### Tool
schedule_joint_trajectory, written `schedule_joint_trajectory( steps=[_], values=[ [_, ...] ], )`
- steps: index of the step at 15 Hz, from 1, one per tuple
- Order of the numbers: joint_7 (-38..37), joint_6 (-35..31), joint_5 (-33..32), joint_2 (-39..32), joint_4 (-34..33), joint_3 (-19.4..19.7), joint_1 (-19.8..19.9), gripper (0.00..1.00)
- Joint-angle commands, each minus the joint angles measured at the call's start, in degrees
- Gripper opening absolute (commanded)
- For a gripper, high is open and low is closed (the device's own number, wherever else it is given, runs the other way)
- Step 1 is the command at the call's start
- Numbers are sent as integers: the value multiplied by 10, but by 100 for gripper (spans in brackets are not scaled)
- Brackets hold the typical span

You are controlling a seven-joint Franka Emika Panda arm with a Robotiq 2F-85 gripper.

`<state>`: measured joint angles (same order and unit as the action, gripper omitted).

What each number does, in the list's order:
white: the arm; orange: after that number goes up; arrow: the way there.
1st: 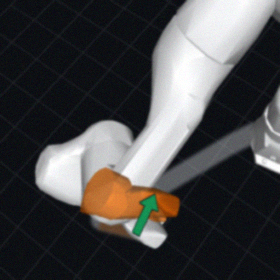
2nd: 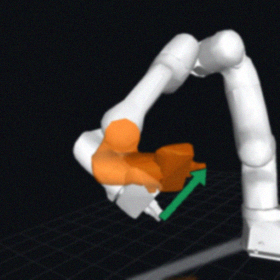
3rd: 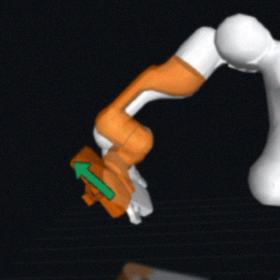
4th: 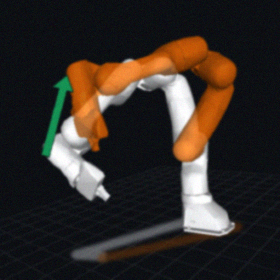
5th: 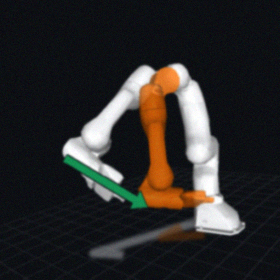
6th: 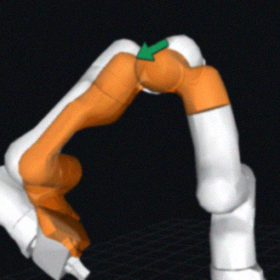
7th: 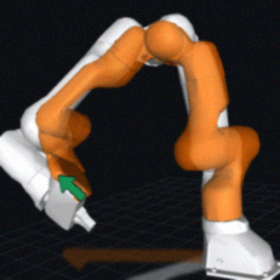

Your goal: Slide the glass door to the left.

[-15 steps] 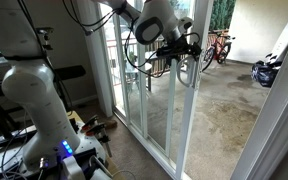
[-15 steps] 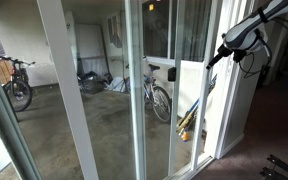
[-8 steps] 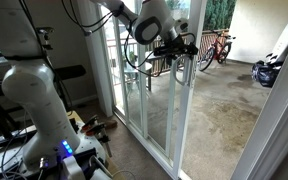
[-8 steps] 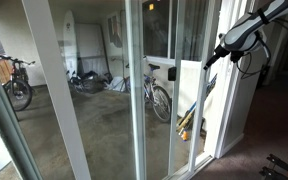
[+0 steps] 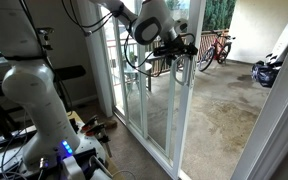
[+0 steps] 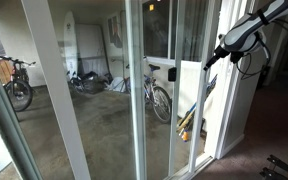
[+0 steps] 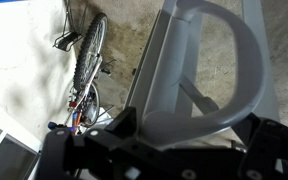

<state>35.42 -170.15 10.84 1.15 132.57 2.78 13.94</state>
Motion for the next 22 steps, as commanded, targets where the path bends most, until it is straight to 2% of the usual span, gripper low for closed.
schedule_joint_trajectory(
  steps=[1, 4, 10, 14, 19, 20, 22],
  values=[
    [0, 0, 0, 0, 0, 0, 0, 100],
    [0, 0, 0, 0, 0, 0, 0, 100],
    [-16, -93, -18, 9, 38, -22, -13, 100],
    [-25, -148, 17, 4, 58, -35, -22, 100],
    [-78, -201, 37, 0, 71, -60, -32, 100],
    [-146, -206, -35, -1, 75, -30, -54, 100],
    [-179, -217, -61, -8, 73, -24, -60, 100]
  ],
)
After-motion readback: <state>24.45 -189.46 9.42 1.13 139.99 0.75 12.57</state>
